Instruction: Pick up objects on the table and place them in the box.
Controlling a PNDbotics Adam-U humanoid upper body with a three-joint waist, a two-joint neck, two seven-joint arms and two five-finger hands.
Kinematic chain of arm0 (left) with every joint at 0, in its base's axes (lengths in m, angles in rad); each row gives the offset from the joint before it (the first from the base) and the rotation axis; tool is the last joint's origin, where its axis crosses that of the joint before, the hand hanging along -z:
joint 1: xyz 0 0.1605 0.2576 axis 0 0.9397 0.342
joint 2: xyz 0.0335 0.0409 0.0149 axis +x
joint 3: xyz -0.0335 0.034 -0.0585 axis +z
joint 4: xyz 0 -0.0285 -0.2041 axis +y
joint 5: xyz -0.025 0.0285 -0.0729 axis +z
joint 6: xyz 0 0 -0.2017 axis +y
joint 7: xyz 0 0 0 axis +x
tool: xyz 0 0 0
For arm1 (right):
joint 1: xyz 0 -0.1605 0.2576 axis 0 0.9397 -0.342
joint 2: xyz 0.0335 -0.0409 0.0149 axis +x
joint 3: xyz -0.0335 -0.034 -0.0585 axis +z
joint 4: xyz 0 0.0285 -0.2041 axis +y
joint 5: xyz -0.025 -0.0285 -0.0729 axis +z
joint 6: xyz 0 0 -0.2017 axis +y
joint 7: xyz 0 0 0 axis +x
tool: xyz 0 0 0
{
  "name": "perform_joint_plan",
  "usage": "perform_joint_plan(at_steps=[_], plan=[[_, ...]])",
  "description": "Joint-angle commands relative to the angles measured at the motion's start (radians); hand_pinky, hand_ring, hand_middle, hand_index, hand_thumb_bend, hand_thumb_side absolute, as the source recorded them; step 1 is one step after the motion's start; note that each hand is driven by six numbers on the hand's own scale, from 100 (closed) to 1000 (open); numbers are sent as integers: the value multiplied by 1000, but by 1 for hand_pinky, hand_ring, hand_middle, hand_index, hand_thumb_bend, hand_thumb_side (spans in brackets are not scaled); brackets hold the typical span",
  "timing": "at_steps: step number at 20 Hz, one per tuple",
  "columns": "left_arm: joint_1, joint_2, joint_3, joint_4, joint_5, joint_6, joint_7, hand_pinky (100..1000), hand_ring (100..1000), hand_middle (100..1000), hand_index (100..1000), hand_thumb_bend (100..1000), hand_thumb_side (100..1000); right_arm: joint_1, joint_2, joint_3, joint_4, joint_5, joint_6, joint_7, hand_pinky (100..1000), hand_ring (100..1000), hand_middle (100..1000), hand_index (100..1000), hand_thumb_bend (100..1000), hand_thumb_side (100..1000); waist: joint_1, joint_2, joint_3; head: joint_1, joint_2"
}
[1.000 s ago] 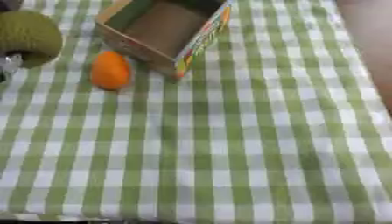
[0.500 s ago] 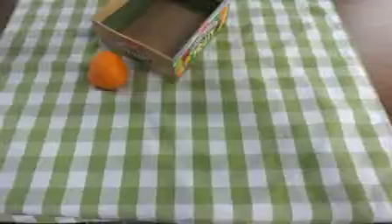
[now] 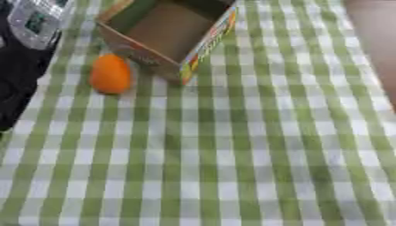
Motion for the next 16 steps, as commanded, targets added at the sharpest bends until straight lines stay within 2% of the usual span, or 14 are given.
perform_joint_plan(at_steps=[1, 4, 8, 9, 10, 16], plan=[[-41, -16, 29, 84, -38, -56, 29, 524, 499, 507, 594, 100, 185, -21, -14, -5, -16, -9, -4, 1, 808, 760, 572, 868, 100, 524, -2, -17, -11, 17, -23], [-58, -49, 34, 152, -105, -104, 49, 526, 499, 506, 592, 100, 162, -31, -6, -2, -16, -13, -4, 3, 808, 762, 572, 868, 100, 523, -2, -13, -25, 23, -28], [-67, -92, 41, 212, -183, -135, 75, 520, 496, 501, 588, 100, 145, -40, 3, -1, -16, -19, -4, 7, 808, 761, 574, 868, 100, 523, -5, -12, -34, 28, -32], [-64, -106, 44, 229, -204, -131, 83, 515, 493, 497, 584, 100, 100, -43, 6, -1, -16, -22, -4, 7, 809, 761, 574, 868, 100, 522, -6, -12, -36, 29, -36], [-61, -118, 47, 247, -226, -124, 94, 515, 492, 494, 583, 100, 133, -45, 9, -1, -16, -23, -4, 8, 809, 761, 574, 868, 100, 523, -6, -12, -38, 29, -38], [-47, -156, 48, 317, -330, -95, 182, 519, 490, 487, 602, 100, 100, -48, 18, 0, -16, -29, -3, 12, 810, 768, 572, 869, 100, 523, -5, -8, -44, 30, -50]])
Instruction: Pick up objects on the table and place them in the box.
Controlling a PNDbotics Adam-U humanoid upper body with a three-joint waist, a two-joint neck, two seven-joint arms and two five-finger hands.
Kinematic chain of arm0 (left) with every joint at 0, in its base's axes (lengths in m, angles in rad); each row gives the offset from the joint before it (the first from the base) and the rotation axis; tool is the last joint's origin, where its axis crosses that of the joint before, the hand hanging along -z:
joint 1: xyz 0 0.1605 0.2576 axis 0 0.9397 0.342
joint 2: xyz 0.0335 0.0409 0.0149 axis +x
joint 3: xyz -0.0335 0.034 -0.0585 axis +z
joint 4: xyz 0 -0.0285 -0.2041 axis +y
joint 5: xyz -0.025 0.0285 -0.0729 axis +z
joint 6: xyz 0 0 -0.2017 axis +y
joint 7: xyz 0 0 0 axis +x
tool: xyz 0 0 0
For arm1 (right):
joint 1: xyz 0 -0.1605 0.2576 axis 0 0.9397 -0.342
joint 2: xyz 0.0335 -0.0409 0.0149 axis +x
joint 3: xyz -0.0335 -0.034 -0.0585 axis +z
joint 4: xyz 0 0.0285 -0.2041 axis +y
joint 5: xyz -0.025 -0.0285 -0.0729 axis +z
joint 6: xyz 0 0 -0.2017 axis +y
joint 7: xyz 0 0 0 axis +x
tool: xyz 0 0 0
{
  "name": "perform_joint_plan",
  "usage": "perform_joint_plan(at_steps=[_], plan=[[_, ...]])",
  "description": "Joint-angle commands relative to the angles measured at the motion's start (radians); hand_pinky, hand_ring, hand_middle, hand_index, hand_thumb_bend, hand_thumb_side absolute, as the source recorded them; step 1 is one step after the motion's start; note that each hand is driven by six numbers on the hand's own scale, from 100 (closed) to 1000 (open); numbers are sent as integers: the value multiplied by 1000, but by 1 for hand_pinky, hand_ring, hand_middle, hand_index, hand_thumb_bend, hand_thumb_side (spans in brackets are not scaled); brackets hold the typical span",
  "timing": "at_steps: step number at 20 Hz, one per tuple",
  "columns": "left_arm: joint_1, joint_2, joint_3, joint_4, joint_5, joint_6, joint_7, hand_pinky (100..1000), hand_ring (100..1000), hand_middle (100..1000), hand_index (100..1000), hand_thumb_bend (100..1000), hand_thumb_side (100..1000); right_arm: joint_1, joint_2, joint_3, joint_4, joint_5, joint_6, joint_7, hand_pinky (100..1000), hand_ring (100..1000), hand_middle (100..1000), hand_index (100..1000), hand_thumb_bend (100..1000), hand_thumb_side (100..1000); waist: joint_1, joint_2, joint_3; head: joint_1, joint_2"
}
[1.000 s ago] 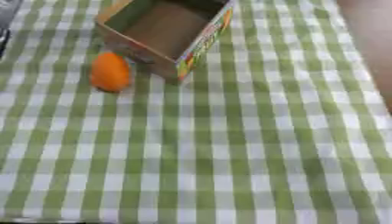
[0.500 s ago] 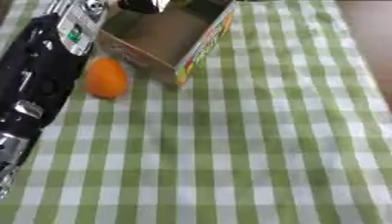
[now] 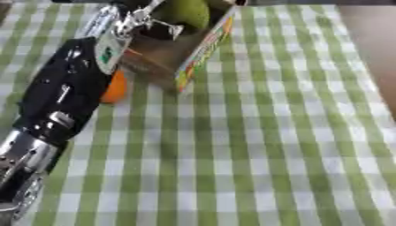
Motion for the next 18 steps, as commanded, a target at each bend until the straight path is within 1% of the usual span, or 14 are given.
perform_joint_plan(at_steps=[1, 3, 4, 5, 6, 7, 8, 9, 10, 12, 14, 15, 16, 18], plan=[[-17, -1, 15, 10, -40, 12, 44, 518, 489, 487, 601, 100, 100, -12, -14, -6, -16, -9, 0, 5, 810, 769, 572, 869, 100, 523, -1, -21, -3, 1, -14], [-17, 0, 19, 14, -49, 30, 68, 516, 490, 487, 604, 100, 100, -10, -14, -7, -16, -9, 1, 7, 810, 769, 571, 869, 100, 523, 1, -21, -4, 2, -13], [-16, 0, 20, 17, -51, 37, 77, 528, 503, 498, 630, 100, 100, -8, -14, -7, -16, -9, 1, 7, 810, 770, 571, 869, 100, 523, 1, -22, -4, 2, -14], [-15, 2, 22, 20, -53, 47, 84, 528, 503, 498, 630, 100, 100, -7, -15, -8, -16, -9, 1, 7, 810, 770, 571, 869, 100, 523, 2, -22, -4, 3, -14], [-14, 3, 23, 22, -53, 54, 90, 547, 525, 517, 672, 100, 100, -6, -15, -8, -16, -9, 1, 6, 810, 770, 571, 869, 100, 523, 2, -23, -5, 3, -14], [-13, 5, 24, 23, -52, 62, 96, 586, 573, 567, 746, 100, 115, -5, -15, -8, -16, -9, 1, 6, 810, 769, 571, 869, 100, 523, 3, -23, -5, 4, -13], [-12, 6, 25, 23, -51, 69, 103, 662, 659, 662, 848, 171, 212, -5, -15, -8, -16, -9, 1, 6, 810, 769, 571, 869, 100, 523, 3, -24, -5, 5, -12], [-13, 7, 28, 20, -46, 76, 111, 733, 736, 741, 908, 245, 279, -5, -16, -8, -16, -9, 1, 6, 810, 768, 570, 869, 100, 523, 3, -24, -5, 6, -12], [-14, 8, 32, 16, -38, 83, 120, 771, 763, 767, 923, 300, 322, -4, -17, -8, -16, -9, 0, 6, 810, 767, 570, 869, 100, 523, 2, -25, -5, 7, -11], [-16, 12, 39, 4, -15, 97, 136, 820, 801, 799, 937, 446, 413, -2, -18, -9, -16, -9, 0, 6, 810, 768, 570, 869, 100, 523, 3, -26, -4, 9, -9], [-17, 17, 42, -11, 7, 109, 143, 834, 816, 815, 948, 492, 435, -1, -18, -9, -16, -9, 1, 6, 810, 768, 569, 869, 100, 523, 4, -28, -3, 9, -7], [-17, 20, 43, -18, 17, 113, 143, 831, 815, 817, 954, 417, 522, 0, -18, -9, -16, -9, 1, 6, 811, 770, 570, 870, 100, 523, 4, -30, -2, 9, -6], [-15, 24, 44, -28, 29, 115, 141, 830, 814, 816, 954, 511, 429, 1, -17, -9, -16, -10, 1, 6, 811, 770, 570, 870, 100, 523, 5, -31, -2, 8, -5], [-10, 35, 40, -47, 54, 116, 132, 829, 810, 810, 948, 488, 418, 2, -17, -9, -16, -11, 2, 5, 811, 770, 570, 870, 100, 523, 6, -34, 0, 6, -2]])
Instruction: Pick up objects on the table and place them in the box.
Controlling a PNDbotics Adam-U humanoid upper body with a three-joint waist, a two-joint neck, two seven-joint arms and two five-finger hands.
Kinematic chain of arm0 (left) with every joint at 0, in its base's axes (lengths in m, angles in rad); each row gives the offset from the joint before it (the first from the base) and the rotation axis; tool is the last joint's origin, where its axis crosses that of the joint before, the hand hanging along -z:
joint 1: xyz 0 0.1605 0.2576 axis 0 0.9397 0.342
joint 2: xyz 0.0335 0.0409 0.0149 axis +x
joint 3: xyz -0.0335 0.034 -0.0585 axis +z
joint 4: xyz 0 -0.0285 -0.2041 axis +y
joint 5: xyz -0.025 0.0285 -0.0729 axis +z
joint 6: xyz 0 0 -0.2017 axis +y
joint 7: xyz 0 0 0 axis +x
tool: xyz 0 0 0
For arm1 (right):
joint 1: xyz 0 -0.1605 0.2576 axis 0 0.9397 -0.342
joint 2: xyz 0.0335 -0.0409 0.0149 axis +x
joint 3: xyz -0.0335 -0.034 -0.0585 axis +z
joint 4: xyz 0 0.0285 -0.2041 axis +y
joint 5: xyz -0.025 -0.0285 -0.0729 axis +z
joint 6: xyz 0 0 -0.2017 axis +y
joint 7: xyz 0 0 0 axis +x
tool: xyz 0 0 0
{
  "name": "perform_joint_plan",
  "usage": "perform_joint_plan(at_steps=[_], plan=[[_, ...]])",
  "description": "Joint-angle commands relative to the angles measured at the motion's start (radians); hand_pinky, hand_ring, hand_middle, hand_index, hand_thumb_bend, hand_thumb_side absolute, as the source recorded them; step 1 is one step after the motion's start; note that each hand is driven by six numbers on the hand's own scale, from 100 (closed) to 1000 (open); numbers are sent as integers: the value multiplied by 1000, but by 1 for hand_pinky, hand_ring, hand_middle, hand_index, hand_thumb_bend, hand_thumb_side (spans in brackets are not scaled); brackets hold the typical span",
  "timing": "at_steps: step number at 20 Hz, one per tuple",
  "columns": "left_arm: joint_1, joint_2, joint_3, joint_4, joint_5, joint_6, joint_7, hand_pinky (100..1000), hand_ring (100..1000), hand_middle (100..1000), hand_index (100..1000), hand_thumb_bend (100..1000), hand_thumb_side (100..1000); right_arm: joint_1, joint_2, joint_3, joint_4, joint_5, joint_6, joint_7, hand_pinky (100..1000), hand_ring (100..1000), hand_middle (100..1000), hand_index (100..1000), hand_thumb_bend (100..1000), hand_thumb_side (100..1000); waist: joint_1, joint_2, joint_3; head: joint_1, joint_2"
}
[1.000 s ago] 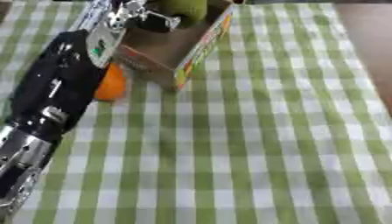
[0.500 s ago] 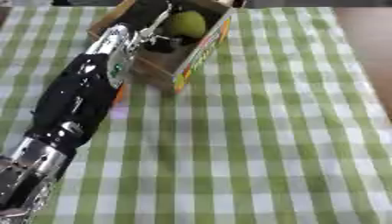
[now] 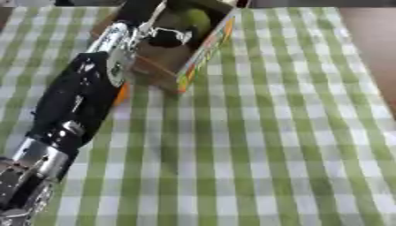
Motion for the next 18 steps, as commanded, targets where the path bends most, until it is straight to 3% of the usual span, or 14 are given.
perform_joint_plan(at_steps=[1, 5, 8, 13, 18], plan=[[-12, 42, 8, -49, 43, 6, -9, 823, 805, 801, 939, 441, 417, -4, -20, -10, -16, -10, -1, 1, 811, 771, 570, 870, 100, 523, 1, -33, 3, -2, 1], [14, 76, 2, -133, 147, 18, -37, 793, 775, 761, 907, 322, 364, 4, -27, -13, -16, -8, -1, -1, 811, 770, 570, 870, 100, 523, 5, -39, 13, -12, 8], [51, 135, -21, -259, 203, 27, -83, 782, 756, 739, 877, 342, 351, 15, -37, -16, -16, -4, 1, -5, 811, 771, 569, 871, 100, 523, 11, -42, 25, -30, 17], [153, 271, -49, -487, 224, -11, -220, 768, 740, 721, 865, 378, 389, 29, -55, -18, -16, 5, 3, -13, 811, 771, 569, 871, 100, 523, 19, -47, 47, -59, 32], [217, 344, -73, -593, 326, -3, -349, 749, 723, 701, 858, 339, 429, 36, -60, -17, -16, 10, 3, -17, 812, 770, 568, 871, 100, 523, 18, -51, 61, -70, 42]])
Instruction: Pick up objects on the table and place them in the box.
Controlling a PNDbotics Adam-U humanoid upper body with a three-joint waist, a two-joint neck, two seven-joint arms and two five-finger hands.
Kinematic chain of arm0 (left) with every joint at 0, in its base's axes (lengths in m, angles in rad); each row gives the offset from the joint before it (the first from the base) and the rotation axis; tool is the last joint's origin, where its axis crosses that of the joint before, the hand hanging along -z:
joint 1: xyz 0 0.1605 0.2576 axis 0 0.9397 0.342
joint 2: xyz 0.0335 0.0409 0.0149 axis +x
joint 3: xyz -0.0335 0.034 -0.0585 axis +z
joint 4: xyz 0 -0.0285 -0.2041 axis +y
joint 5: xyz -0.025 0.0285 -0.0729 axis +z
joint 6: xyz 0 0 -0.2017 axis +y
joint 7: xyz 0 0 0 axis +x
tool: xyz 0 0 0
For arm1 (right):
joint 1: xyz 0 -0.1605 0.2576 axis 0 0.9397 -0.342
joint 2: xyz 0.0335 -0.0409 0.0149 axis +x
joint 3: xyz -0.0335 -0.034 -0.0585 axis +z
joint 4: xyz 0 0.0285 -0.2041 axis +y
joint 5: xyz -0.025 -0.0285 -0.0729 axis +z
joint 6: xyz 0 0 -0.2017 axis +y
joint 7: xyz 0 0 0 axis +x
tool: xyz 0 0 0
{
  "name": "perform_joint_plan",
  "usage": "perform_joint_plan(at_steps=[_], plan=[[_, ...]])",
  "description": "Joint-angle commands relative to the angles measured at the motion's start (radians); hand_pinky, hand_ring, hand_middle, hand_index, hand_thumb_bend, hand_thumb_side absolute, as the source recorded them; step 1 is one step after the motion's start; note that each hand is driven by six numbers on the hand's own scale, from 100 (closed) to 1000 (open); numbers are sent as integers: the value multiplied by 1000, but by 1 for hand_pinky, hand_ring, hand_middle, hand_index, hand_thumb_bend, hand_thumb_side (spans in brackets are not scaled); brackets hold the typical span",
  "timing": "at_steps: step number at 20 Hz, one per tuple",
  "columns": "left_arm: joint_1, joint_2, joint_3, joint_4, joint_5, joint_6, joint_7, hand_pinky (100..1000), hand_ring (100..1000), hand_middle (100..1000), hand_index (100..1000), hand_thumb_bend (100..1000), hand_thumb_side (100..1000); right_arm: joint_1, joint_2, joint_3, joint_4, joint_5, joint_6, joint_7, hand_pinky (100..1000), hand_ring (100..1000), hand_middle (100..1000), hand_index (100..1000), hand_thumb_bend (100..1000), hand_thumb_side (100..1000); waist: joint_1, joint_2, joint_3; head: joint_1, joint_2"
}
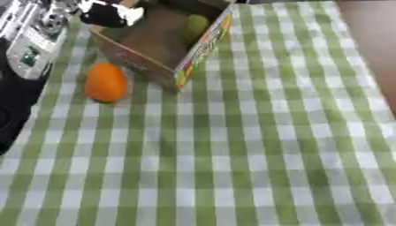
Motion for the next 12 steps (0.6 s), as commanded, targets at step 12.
perform_joint_plan(at_steps=[12], plan=[[54, 130, -2, -128, 159, 60, -211, 748, 729, 707, 852, 345, 443, 8, -42, -12, -16, 12, 0, -7, 813, 772, 567, 874, 100, 523, 4, -32, 14, -16, 22]])
